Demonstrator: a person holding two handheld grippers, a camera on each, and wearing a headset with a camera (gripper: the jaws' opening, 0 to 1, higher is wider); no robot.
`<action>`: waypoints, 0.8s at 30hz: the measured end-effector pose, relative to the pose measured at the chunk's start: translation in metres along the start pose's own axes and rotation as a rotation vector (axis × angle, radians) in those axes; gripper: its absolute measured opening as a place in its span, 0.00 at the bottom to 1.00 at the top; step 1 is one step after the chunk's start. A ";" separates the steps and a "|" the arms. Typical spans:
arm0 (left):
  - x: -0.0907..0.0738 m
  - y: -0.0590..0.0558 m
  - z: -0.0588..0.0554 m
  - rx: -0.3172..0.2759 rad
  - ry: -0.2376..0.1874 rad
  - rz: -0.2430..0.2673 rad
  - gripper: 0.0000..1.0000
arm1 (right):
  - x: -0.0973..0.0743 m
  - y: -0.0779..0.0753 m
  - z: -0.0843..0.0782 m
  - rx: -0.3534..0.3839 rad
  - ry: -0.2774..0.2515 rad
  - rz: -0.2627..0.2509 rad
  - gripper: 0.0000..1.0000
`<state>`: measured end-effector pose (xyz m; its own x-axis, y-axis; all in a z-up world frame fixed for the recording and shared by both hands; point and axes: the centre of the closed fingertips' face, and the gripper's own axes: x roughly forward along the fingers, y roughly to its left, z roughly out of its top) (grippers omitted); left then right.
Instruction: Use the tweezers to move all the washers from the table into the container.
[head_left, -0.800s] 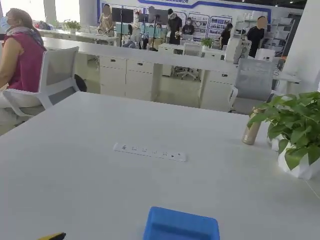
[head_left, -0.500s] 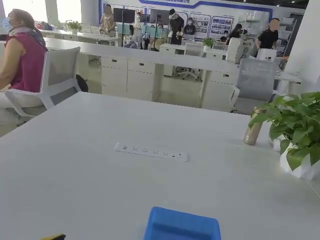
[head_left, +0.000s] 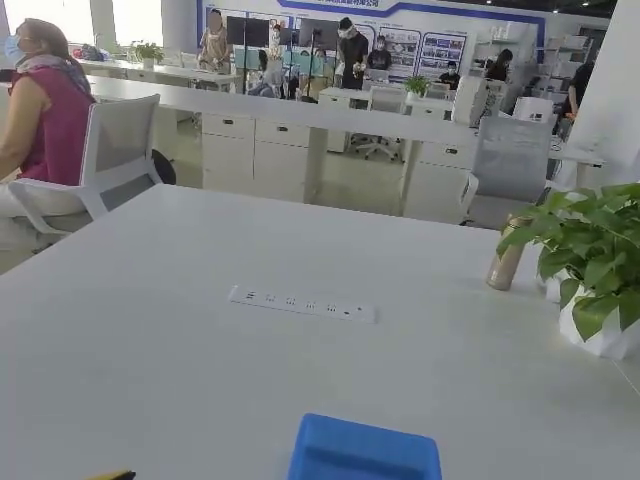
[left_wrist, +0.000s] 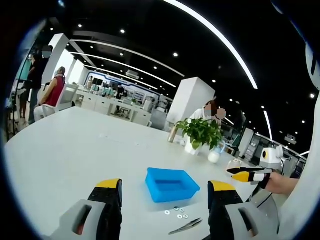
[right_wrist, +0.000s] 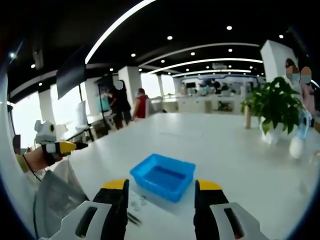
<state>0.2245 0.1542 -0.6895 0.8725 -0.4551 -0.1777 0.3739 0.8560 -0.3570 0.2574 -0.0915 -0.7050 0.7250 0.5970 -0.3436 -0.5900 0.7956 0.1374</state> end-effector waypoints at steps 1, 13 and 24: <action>0.000 0.000 0.000 0.001 0.000 0.000 0.70 | 0.000 0.000 0.000 0.001 -0.001 0.000 0.50; -0.002 0.000 0.000 0.004 -0.003 0.003 0.69 | -0.002 -0.001 0.004 0.002 -0.018 -0.006 0.49; 0.016 -0.010 0.011 0.011 -0.010 -0.036 0.64 | -0.002 0.003 0.003 0.004 -0.024 -0.001 0.46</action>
<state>0.2380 0.1417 -0.6787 0.8614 -0.4836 -0.1552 0.4089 0.8417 -0.3527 0.2553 -0.0904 -0.7007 0.7341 0.5980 -0.3218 -0.5876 0.7969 0.1404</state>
